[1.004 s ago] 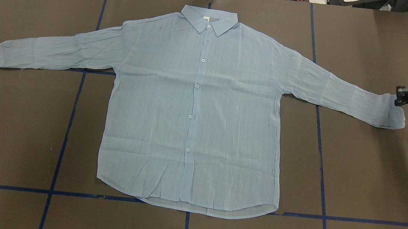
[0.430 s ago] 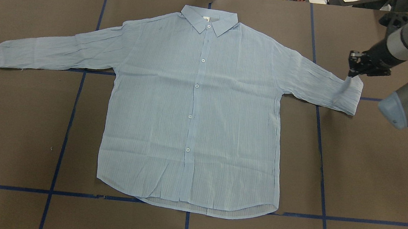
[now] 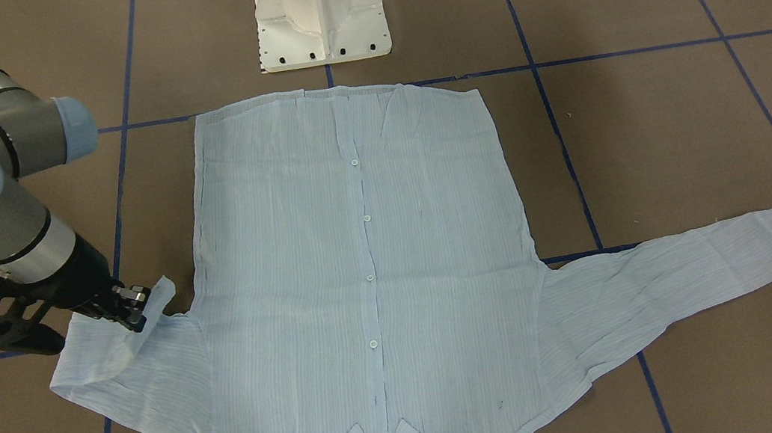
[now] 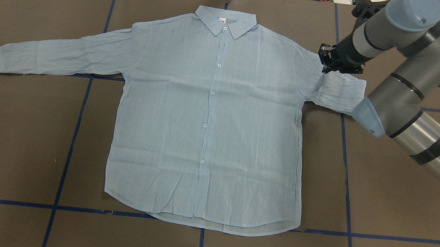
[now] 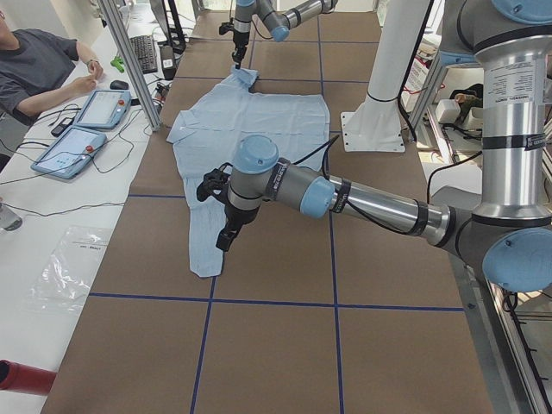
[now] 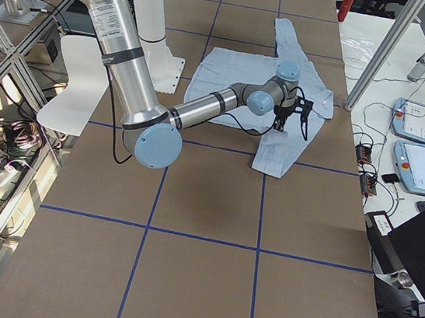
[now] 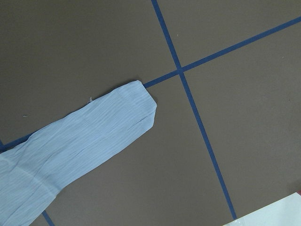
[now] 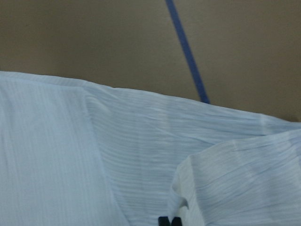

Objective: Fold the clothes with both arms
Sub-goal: 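Carry the grasped sleeve across the shirt front toward the collar with the right gripper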

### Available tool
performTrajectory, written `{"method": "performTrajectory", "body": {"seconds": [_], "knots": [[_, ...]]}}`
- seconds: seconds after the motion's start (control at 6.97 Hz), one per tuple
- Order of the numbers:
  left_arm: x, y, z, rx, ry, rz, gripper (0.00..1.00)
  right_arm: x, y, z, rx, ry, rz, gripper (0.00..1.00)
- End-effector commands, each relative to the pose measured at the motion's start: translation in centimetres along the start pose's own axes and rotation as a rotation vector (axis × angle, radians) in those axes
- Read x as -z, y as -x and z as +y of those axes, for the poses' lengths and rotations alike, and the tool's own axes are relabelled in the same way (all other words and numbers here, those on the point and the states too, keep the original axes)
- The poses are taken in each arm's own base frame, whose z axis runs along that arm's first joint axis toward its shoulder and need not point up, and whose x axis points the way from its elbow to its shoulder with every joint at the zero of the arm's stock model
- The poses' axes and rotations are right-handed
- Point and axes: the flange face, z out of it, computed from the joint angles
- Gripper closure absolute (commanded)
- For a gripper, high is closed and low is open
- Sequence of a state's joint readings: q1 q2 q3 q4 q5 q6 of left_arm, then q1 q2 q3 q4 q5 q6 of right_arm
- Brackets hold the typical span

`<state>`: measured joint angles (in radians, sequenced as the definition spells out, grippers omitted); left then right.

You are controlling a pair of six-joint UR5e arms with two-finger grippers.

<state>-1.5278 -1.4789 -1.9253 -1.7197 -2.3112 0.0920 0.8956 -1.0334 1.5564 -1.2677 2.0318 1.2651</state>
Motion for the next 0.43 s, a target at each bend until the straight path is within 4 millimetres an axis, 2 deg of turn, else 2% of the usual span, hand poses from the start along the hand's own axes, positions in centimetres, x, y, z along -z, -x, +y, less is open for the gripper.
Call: {"method": "performTrajectory", "body": {"seconds": [0.0, 0.29], "knots": [[0.0, 0.0, 0.0, 0.001, 0.001, 0.001, 0.0, 0.8, 11.5, 4.4, 0.11, -0.128, -0.074, 1.0], [-0.2, -0.2, 0.1, 0.003, 0.001, 0.031, 0.0, 0.0, 20.2, 7.5, 0.17, -0.13, -0.124, 1.0]]}}
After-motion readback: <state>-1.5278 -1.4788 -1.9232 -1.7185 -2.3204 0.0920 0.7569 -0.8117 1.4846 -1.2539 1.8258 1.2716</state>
